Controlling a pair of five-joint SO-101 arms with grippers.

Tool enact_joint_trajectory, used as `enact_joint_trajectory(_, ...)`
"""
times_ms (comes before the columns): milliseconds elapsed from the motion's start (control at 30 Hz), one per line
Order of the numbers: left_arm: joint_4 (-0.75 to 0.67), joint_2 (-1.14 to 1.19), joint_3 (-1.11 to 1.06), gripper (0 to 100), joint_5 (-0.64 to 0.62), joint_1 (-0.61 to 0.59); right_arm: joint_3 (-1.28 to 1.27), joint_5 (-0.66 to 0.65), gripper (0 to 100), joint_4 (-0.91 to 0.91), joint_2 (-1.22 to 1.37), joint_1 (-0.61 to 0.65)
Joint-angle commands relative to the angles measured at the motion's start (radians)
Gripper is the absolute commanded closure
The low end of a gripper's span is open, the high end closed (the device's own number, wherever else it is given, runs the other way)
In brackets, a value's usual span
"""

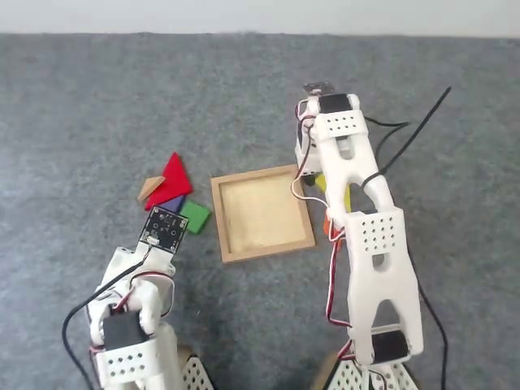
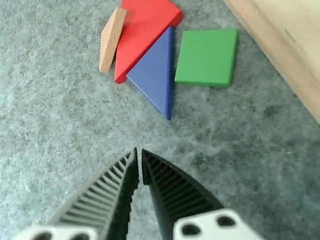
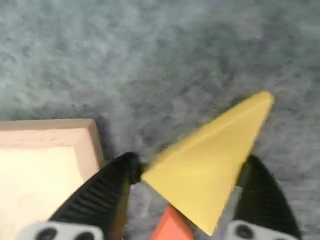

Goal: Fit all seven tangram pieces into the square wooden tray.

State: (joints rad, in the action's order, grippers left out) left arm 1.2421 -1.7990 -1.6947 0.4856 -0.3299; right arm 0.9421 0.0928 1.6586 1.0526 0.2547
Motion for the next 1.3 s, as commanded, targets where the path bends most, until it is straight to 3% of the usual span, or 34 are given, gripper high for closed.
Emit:
enact_joint_trajectory(0,0.006,-0.018,0.012,98,0.011,-0.005,0.025,0.017,86.6,0.01,-0.001,-0.03)
enact_joint_trajectory(433,0.006,-0.018,0.012,98,0.011,-0.005,0.055,0.006,85.4,0.047,-0.038,-0.024)
enact_joint_trajectory(767,0.006,-0.018,0.012,98,0.011,-0.005,0.167,-0.137,85.4,0.131,-0.094,-0.022)
enact_joint_trajectory(1000,0.006,-0.018,0.012,98,0.011,-0.005,0.161,-0.15,85.4,0.131,-0.111,-0.031)
enact_joint_trajectory(1267,0.006,-0.018,0.012,98,0.011,-0.005,0.163,-0.15,85.4,0.133,-0.148,-0.14)
